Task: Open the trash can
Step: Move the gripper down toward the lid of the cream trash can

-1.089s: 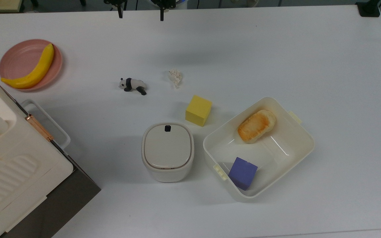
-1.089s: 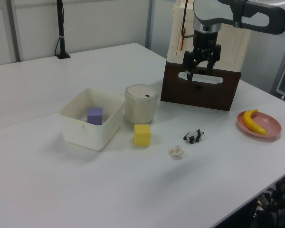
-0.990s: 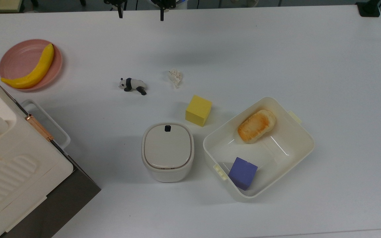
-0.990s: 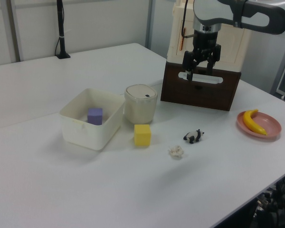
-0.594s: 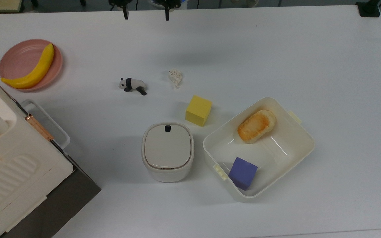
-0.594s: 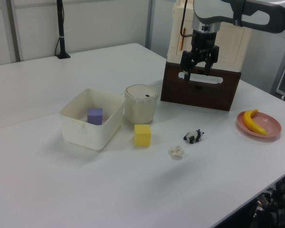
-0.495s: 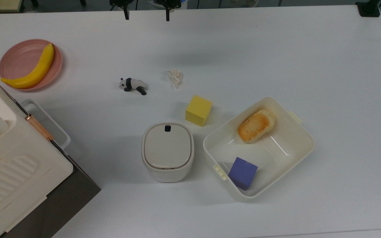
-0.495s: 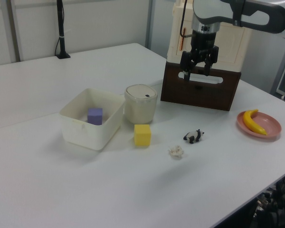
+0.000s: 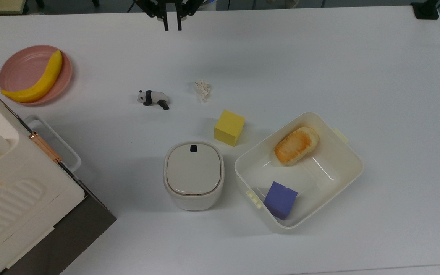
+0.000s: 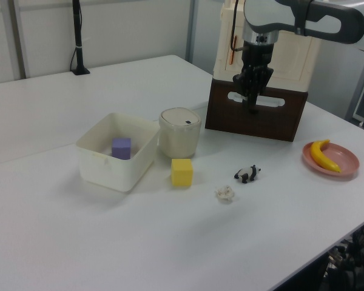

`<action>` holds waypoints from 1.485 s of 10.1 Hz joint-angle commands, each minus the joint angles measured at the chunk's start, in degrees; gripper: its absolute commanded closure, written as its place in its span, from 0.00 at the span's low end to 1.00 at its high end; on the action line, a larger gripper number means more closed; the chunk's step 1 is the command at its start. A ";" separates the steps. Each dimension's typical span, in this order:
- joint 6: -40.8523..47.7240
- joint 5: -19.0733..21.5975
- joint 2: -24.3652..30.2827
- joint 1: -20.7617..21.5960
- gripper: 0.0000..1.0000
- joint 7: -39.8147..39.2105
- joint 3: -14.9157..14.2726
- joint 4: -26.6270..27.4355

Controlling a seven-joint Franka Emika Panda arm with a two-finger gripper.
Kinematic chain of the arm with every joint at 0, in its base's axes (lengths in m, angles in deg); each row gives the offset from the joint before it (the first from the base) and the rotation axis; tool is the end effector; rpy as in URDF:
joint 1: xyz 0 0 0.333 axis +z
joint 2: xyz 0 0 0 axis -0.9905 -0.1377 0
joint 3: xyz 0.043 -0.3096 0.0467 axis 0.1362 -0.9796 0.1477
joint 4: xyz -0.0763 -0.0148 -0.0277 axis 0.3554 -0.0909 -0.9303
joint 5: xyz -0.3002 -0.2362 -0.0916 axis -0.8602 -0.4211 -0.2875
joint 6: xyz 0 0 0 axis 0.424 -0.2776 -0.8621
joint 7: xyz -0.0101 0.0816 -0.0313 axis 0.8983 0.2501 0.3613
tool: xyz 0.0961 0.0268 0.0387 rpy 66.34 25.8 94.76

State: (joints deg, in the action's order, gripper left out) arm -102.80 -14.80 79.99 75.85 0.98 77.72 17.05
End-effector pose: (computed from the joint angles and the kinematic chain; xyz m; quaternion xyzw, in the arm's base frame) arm 0.5637 0.0072 0.5930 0.9983 0.0515 -0.0182 0.0216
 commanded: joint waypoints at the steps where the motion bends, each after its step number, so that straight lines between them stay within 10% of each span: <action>1: 1.45 1.23 0.55 0.44 1.00 -1.09 -0.18 0.59; 6: -1.95 3.50 -3.92 1.14 1.00 -0.91 -0.18 -2.56; 15: -33.57 2.64 -17.10 1.66 1.00 -0.39 -0.18 -6.18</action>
State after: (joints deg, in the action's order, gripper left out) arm -129.37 -12.59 66.44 76.90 0.99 77.87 13.20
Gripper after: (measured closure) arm 0.991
